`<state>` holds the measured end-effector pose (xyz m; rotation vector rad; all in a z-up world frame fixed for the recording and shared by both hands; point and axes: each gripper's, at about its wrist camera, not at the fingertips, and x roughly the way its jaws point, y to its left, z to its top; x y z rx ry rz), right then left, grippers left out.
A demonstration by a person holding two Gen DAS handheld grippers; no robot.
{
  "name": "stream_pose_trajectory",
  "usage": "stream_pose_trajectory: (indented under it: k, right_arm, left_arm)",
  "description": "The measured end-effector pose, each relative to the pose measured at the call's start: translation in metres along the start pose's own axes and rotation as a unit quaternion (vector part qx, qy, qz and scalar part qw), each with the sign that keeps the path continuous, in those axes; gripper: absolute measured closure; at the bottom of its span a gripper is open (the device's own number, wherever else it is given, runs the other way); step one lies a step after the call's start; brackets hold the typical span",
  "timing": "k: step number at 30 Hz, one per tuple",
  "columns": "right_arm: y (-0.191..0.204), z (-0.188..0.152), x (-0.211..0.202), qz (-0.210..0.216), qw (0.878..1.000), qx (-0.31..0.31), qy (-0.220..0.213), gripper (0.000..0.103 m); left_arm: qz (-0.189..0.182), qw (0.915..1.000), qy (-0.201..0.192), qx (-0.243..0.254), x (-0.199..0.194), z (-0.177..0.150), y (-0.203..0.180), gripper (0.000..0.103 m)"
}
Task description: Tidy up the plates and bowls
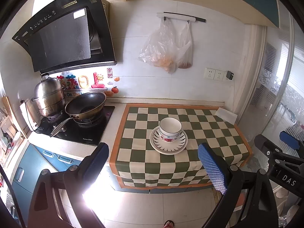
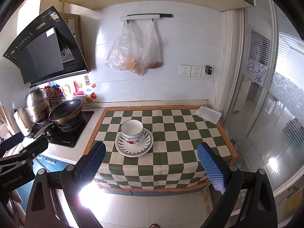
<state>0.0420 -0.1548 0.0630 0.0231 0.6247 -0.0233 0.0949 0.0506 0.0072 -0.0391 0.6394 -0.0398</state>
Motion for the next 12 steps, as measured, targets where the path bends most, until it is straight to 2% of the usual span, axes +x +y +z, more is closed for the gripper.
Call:
stream_pose_trajectory:
  k: [12]
  right_arm:
    - [-0.0015, -0.0013, 0.0031, -0.001, 1.0, -0.002, 0.004, 0.004]
  left_arm:
    - [-0.001, 1.0, 0.0, 0.001, 0.0009, 0.0004, 0.0023, 0.007]
